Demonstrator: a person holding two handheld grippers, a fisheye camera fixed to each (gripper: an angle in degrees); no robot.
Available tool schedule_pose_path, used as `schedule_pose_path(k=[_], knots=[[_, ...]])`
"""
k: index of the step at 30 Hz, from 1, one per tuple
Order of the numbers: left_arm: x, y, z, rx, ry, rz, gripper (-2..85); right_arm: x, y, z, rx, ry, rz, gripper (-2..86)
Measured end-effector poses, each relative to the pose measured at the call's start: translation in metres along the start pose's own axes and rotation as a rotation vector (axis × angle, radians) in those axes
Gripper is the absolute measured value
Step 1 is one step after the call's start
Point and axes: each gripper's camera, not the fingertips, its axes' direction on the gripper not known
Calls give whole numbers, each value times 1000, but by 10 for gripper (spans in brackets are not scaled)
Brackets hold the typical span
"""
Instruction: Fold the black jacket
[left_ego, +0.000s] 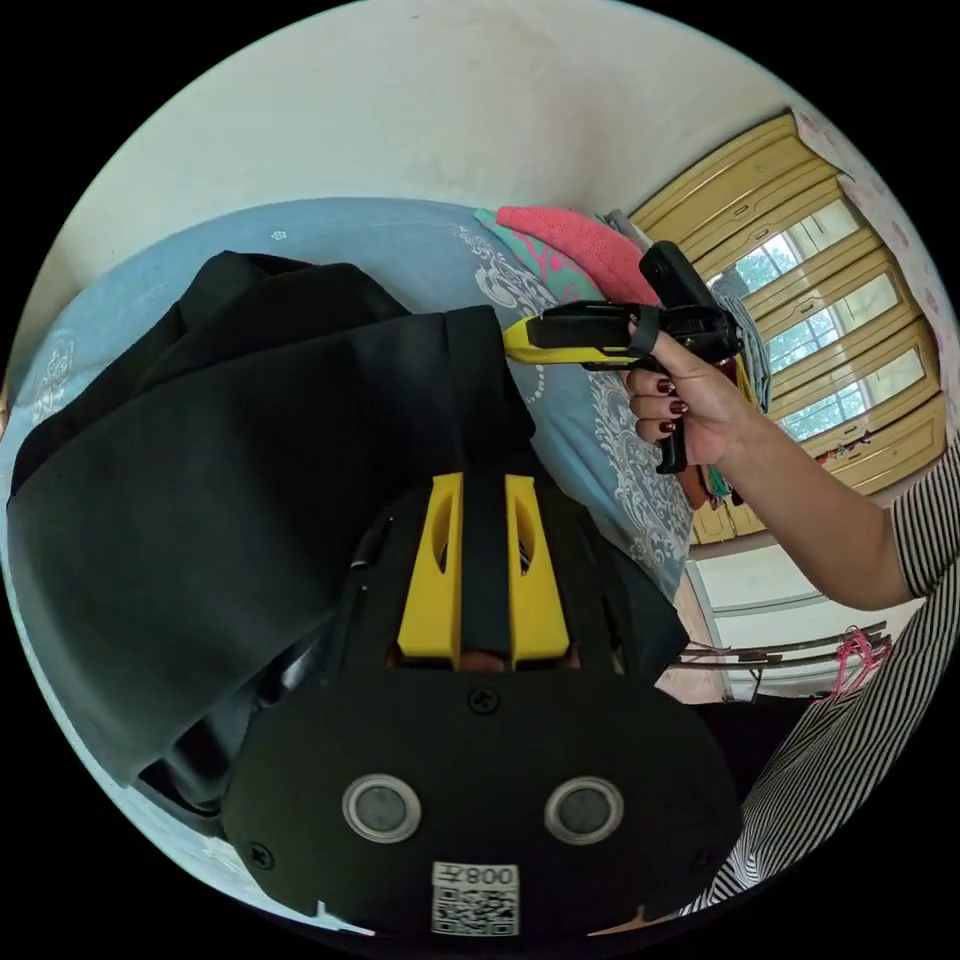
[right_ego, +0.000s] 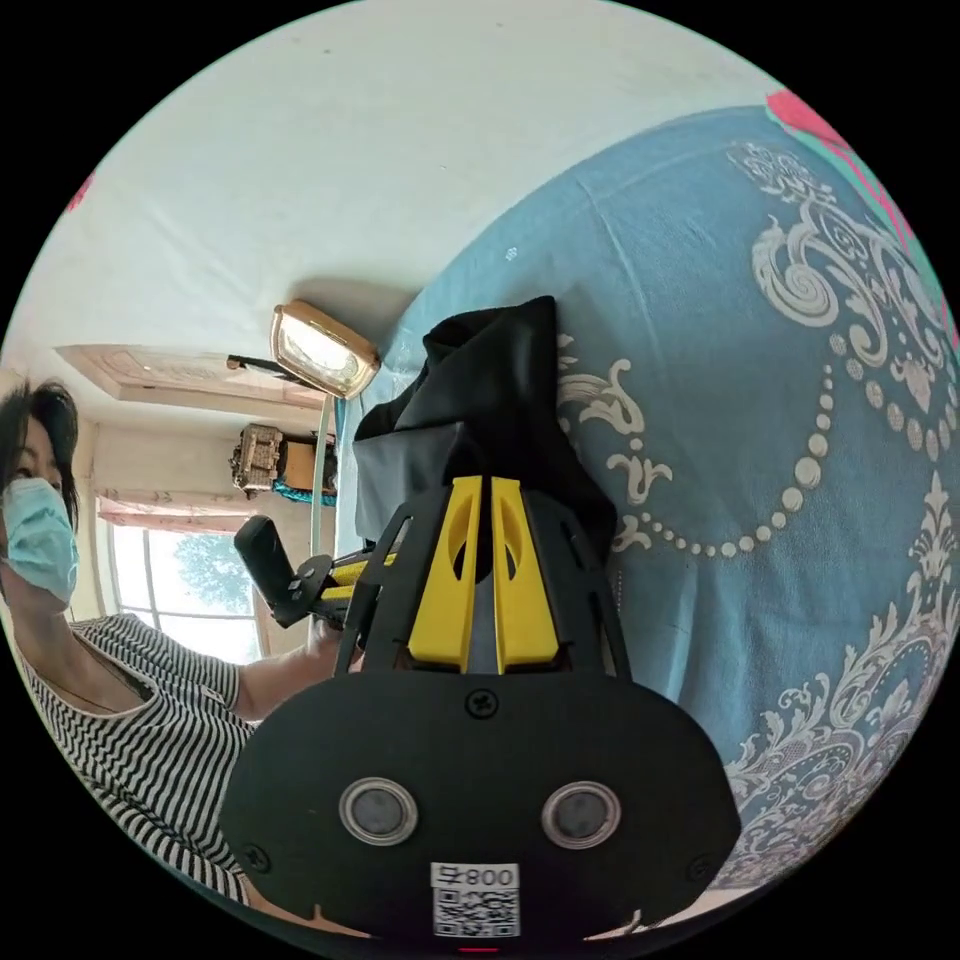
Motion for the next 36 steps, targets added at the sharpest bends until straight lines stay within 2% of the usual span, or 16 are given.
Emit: schedule_pose_path(k=[4,8,12,16,20,24,28,32,36], knots=[[-28,20,-46,101,-45,-124,57,-51,16,-16,46,236,-34,13],[-70,40,-80,177,-122,-272,45,-73,30,-33,113,298,-29,8],[-105,54,-104,231,-273,-366,28,-107,35,-38,105,427,-55,2],[-133,61,-98,175,-396,-436,10,-152,34,-33,88,445,-150,1],[-153,69,-79,116,-391,-468,4,-185,25,2,12,459,-249,1],[-170,80,-64,86,-370,-462,2,-197,22,70,-164,637,-325,2],[-181,94,-72,116,-317,-489,2,-227,35,77,-114,746,-396,1],[-182,101,-96,240,-352,-472,2,-244,27,57,-170,691,-352,1],[-210,106,-102,263,-408,-491,2,-277,19,7,3,530,-315,0]])
